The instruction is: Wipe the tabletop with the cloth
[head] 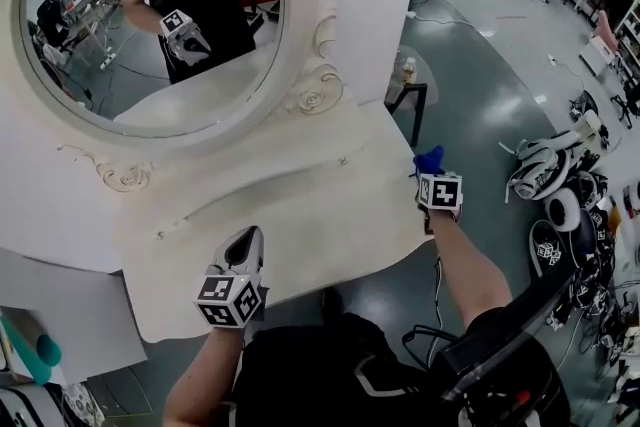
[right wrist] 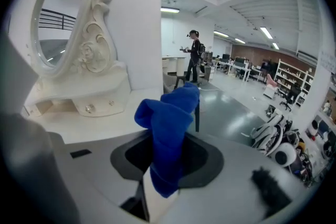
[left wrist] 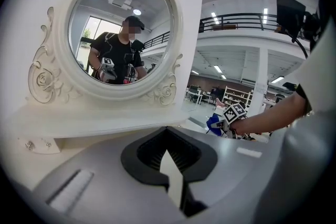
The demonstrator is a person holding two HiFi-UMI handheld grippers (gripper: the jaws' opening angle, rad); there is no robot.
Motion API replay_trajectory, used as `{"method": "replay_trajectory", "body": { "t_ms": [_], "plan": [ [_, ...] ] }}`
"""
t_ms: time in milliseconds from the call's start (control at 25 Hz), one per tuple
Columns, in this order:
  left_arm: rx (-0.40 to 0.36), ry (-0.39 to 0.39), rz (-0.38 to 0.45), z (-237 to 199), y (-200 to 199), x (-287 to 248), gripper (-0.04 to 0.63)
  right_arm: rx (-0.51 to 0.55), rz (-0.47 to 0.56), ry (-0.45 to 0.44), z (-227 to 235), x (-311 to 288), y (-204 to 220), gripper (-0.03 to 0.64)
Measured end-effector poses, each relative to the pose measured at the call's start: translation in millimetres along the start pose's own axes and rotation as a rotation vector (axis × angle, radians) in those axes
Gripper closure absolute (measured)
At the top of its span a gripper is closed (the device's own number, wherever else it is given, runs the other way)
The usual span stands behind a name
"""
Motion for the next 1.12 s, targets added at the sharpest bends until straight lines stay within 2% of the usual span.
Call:
{"method": "replay_trajectory", "body": {
  "t_ms": [120, 240, 400, 600, 800, 960, 1120],
  "plan": [
    [-0.005, -0.008, 0.019, -11.9, -0.1, 16.3, 0.586, 0.024, 0.046, -0.060, -39.4, 18.0, -12.6, 0.491],
    [0.012, -0.039, 0.040, -29.9, 0.8, 36.0, 0.586, 0.067, 0.090, -0.164, -96.3, 40.3, -19.4, 0.491],
    [0.048, -0.085, 0.072, -56.5, 4.5, 68.3, 0.586, 0.120, 0.132, -0.319, -188.5, 72.5, -20.5, 0.491],
    [0.091, -0.152, 0.089, -95.7, 21.0, 118.7, 0.586, 0.185, 0.135, -0.549, -317.1, 110.6, -7.4, 0.491],
    [0.131, -0.268, 0.104, -143.1, 41.4, 180.8, 0.586, 0.316, 0.107, -0.760, -443.3, 147.2, 15.2, 0.491],
    [0.186, -0.392, 0.121, -180.0, 64.7, 239.8, 0.586, 0.464, 0.072, -0.920, -537.5, 174.7, 42.7, 0.492],
    [0.224, -0.479, 0.125, -216.8, 86.1, 289.9, 0.586, 0.511, 0.051, -1.008, -611.1, 195.6, 68.7, 0.491]
  ]
}}
Point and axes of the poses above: the fingertips, and each gripper's own axes: x backward along the fingers, z to its right, y out of its underside, the point moved 2 cm from there along x, backward along the fingers, and after that the axes turned 5 degrees about -x, right-handed, at the moved point
